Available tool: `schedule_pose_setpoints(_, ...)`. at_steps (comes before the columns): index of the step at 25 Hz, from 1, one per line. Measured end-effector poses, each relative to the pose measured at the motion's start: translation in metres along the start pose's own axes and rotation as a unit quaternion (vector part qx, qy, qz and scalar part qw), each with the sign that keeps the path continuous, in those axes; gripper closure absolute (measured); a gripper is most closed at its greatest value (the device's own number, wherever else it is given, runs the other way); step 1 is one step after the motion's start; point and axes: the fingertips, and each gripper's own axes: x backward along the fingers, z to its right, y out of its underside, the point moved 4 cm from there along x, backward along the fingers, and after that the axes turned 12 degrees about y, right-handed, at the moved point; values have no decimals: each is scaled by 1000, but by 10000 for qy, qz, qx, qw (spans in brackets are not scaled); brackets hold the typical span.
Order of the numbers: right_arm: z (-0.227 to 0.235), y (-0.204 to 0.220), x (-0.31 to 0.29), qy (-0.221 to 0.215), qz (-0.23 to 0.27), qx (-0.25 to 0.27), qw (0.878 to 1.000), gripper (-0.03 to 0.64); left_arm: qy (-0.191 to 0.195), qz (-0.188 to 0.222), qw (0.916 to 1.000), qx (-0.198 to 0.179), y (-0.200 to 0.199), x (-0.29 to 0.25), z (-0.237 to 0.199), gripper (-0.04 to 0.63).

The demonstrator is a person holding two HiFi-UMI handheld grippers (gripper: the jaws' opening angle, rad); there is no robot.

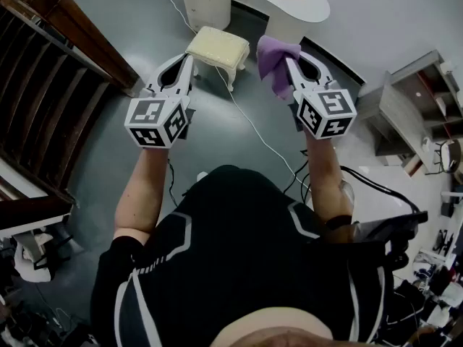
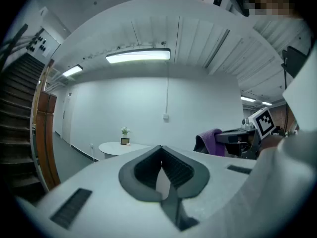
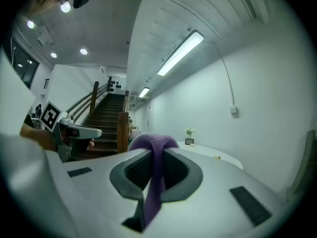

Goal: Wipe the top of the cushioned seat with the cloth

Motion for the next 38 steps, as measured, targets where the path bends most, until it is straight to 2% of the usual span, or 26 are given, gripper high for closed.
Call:
schedule_pose_setpoints(6,7,-1,1,130,-30,-80,9999,592,50,21,9999,-100,2,0,-4,591)
schedule_pose_setpoints(13,4,-6,0,151,5,-61,9999,592,207,44,9998,-38,1,-2,-1,591)
schedule_pose_setpoints(18,-15,-17,4,22,282,-166,9995,592,326,210,9992,90,-1,18,-9,591)
schedule_pose_setpoints(25,-45,-17,-9,-43,98,-116,9999,591,410,340,9984,210,-6,41,-33,592)
schedule_pose_setpoints(31,-82,-17,-19,94,82,-63,9999,591,617,369,9968,346,5,65,-58,591)
schedule_pose_setpoints(35,-93,-18,-29,150,74,-103,9998,591,643,397,9963,408,12,67,-70,591)
schedule_pose_setpoints(38,-95,-22,-41,69,75,96,9999,591,611,387,9967,361,12,61,-76,591)
